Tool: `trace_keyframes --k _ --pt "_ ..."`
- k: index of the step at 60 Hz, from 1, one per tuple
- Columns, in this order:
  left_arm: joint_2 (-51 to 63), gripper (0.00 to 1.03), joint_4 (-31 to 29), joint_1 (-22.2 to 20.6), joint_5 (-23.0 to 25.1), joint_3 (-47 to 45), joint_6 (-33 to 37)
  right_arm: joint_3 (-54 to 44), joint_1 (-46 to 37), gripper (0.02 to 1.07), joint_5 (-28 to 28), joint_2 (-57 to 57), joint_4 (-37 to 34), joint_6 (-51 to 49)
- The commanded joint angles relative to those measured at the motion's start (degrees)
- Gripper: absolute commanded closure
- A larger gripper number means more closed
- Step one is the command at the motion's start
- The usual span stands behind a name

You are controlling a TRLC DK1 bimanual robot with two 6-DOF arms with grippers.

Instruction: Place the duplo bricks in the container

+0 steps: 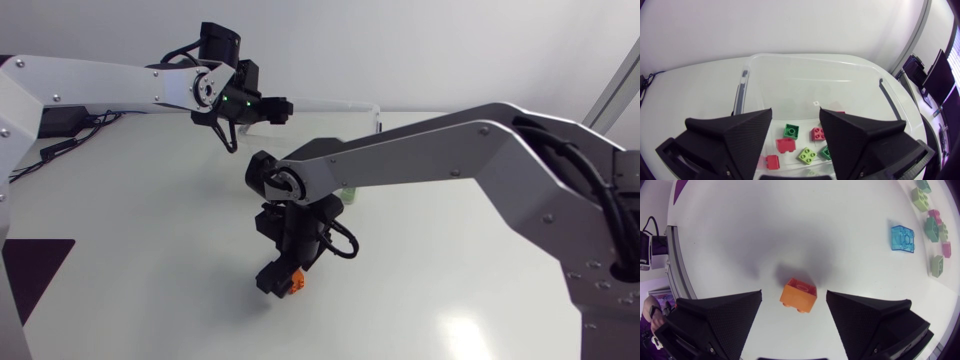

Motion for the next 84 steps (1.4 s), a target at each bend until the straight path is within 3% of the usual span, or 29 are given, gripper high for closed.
trace_keyframes --k 1,16,23,27,45,66,75,84 --pt "-0.80 0.09 -0.70 0.93 0.31 1.08 0.87 1.01 0.36 0.17 0.18 1.97 -1.33 1.46" --pt "-11.26 0.06 -0.43 2.25 0.31 -5.25 2.02 1.53 0.44 0.37 0.70 2.67 -1.33 1.55" --pt "-16.71 0.06 -0.43 2.69 0.40 -8.59 2.02 1.62 0.44 0.50 0.97 2.76 -1.24 1.55" --pt "-20.66 0.06 -0.43 2.78 0.40 -10.70 1.93 1.53 0.44 0.63 1.32 2.76 -1.24 1.55" --pt "-32.17 0.06 -2.46 3.48 1.28 -16.85 2.54 -1.81 -1.23 0.64 2.46 -3.83 -0.72 1.28" --pt "-41.67 0.08 -4.83 6.64 3.83 -31.79 10.28 -4.88 -10.81 0.65 5.45 -18.68 2.01 1.37" --pt "-42.90 0.09 -5.09 6.03 4.88 -36.80 12.74 -3.13 -13.27 0.65 8.00 -21.58 2.98 1.46" --pt "-41.40 0.09 -4.30 1.90 4.88 -40.75 14.50 0.65 -15.64 0.65 9.32 -21.85 4.21 1.90"
